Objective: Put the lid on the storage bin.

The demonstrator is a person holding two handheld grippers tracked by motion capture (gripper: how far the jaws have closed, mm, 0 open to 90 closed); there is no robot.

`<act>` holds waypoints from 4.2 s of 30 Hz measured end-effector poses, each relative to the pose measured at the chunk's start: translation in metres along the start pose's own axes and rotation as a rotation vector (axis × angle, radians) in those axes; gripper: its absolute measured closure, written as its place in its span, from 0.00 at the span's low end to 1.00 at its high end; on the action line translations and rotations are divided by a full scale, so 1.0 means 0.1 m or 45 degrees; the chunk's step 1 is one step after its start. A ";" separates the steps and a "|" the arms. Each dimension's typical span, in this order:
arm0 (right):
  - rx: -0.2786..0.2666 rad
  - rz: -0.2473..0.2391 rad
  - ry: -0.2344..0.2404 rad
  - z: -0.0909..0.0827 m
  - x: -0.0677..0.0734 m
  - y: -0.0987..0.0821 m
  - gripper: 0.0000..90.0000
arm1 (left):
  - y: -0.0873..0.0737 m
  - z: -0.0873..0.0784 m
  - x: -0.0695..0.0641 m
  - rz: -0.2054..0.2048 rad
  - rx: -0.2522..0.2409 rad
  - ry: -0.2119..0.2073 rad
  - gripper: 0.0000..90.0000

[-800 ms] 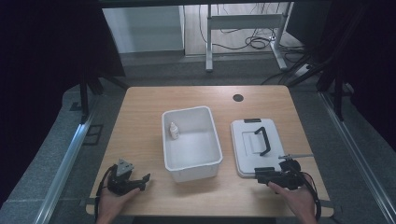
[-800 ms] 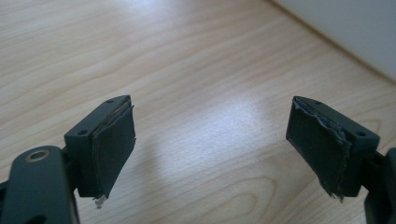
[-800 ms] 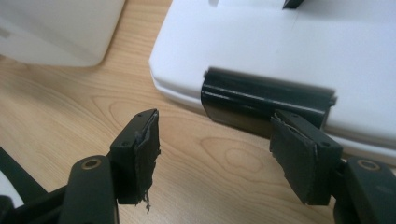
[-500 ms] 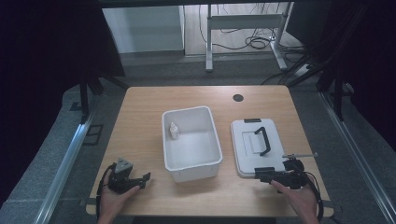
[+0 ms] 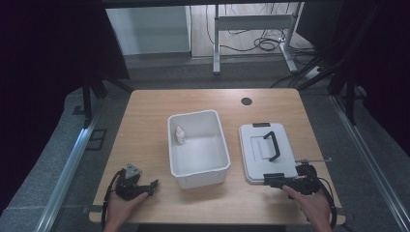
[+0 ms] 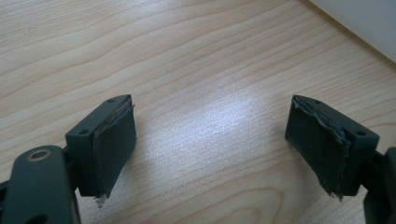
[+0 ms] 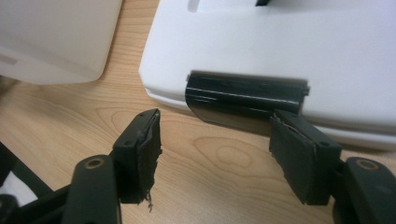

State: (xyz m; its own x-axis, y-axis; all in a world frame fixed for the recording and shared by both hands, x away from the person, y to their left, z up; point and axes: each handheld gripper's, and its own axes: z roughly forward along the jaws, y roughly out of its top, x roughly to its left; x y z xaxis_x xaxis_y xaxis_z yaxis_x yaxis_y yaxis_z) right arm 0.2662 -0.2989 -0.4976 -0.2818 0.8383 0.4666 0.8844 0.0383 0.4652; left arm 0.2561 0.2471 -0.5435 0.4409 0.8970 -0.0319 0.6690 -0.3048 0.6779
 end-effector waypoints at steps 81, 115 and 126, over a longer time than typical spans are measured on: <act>0.097 0.077 -0.057 -0.41 0.13 1.08 0.46 | 0.00 0.01 0.00 0.011 -0.016 -0.015 0.17; 0.303 0.160 -0.157 0.16 -0.24 1.58 0.69 | 0.00 0.02 0.01 0.016 -0.014 -0.019 0.17; 0.397 0.155 -0.159 0.39 -0.28 1.62 0.83 | 0.00 0.02 0.01 0.016 -0.015 -0.019 0.17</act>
State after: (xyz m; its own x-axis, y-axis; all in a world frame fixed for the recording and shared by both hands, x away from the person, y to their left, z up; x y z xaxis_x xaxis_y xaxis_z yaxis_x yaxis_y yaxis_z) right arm 0.4318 -0.2948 -0.4644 -0.1363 0.9064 0.3998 0.9852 0.0816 0.1511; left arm 0.2576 0.2473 -0.5448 0.4583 0.8881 -0.0344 0.6565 -0.3122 0.6867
